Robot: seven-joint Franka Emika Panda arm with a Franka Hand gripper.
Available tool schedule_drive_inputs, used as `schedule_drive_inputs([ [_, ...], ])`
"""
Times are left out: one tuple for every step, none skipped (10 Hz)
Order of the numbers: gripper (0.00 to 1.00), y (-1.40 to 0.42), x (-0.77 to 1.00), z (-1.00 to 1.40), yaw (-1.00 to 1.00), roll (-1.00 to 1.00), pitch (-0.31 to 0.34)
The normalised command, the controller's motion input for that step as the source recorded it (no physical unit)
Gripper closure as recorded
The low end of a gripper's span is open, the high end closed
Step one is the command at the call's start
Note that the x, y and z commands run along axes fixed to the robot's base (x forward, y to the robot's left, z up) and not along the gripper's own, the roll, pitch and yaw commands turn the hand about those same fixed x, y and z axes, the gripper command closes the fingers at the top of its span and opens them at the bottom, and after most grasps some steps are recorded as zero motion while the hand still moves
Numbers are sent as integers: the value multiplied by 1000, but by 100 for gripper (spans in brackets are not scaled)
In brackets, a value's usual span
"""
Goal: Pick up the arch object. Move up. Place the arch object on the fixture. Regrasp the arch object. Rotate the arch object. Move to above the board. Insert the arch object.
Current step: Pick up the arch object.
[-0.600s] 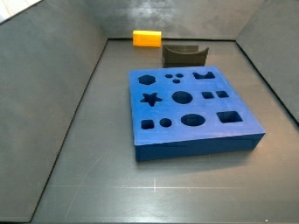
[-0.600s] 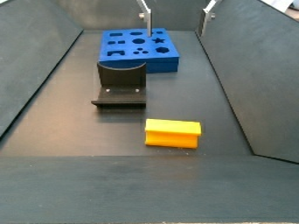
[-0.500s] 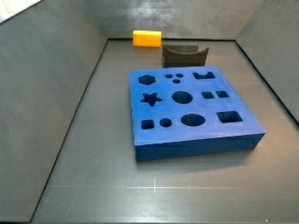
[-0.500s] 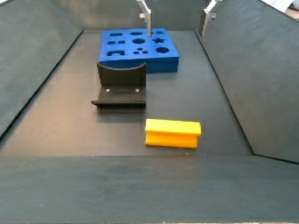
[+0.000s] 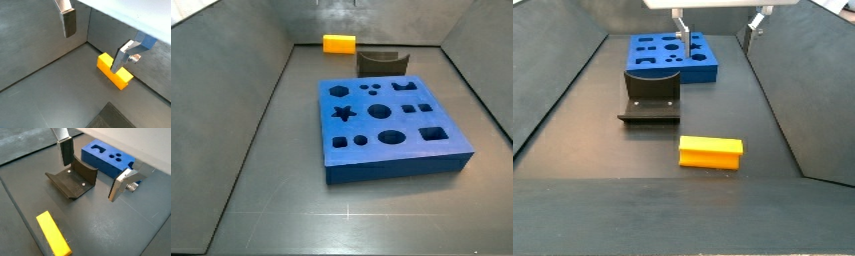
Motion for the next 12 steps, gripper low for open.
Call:
schedule_drive_inputs([
  [0,154,0,-129,-526,-64,0],
  [0,131,0,-89,-506,-50,0],
  [0,140,0,-77,-483,-51,0],
  [0,283,0,-103,-520,-43,3],
  [0,557,23,-274,-366,-61,23],
  [0,817,234,-329,-17,-71,74],
  [0,834,251,-303,0,-71,83],
  [0,503,289,-274,-371,-86,103],
  [0,354,123,-226,-571,-50,70],
  [0,169,20,-186,-774,-31,30],
  [0,117,6,-160,-809,-37,9],
  [0,106,0,-137,-789,-74,0],
])
